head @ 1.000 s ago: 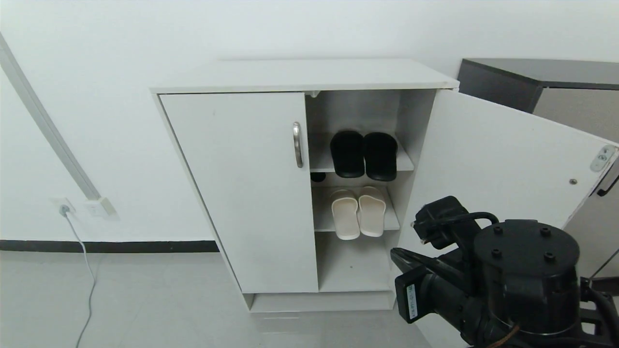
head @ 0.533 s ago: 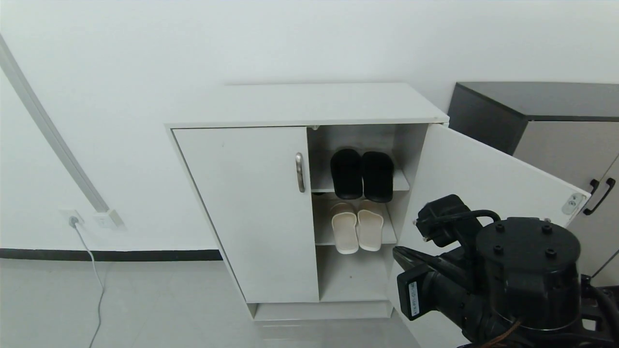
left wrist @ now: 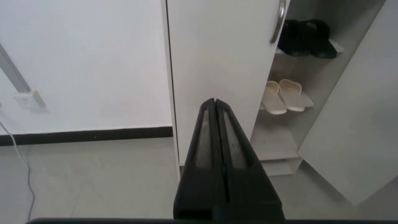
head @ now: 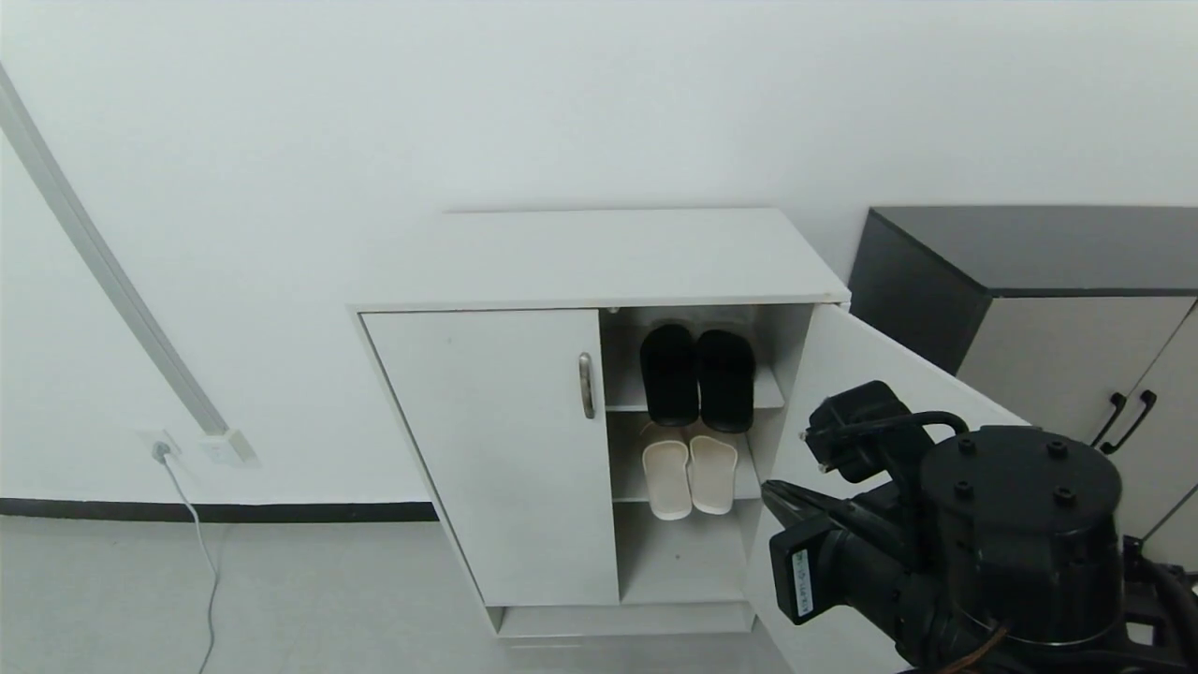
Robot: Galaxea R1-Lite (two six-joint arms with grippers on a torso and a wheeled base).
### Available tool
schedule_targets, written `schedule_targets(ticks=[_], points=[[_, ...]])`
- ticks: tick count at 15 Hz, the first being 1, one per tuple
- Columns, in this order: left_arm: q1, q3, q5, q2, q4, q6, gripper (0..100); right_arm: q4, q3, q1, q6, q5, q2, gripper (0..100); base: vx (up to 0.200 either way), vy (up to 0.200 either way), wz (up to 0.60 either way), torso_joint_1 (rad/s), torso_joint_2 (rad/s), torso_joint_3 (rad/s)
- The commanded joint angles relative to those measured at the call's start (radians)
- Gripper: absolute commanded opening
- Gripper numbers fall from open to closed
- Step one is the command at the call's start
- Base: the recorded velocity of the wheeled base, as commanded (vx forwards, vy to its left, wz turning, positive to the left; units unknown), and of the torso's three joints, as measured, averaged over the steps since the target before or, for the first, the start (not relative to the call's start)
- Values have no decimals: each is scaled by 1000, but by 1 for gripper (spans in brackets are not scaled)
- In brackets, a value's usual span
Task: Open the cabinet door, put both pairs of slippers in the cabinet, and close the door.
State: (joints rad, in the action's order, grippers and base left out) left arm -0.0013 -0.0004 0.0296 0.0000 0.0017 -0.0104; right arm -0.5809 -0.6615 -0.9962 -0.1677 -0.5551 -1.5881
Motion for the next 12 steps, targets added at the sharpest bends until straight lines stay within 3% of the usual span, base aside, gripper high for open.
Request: schedule_targets(ticks=[1, 12], points=[[0, -1, 1, 0, 0, 0, 0, -1, 0, -1, 0, 0, 0, 0, 0, 0, 0, 207, -505, -300], [0, 0, 0, 0, 0, 0, 0, -1, 10, -1, -1, 0, -1, 0, 0, 0, 0, 241, -563, -327]])
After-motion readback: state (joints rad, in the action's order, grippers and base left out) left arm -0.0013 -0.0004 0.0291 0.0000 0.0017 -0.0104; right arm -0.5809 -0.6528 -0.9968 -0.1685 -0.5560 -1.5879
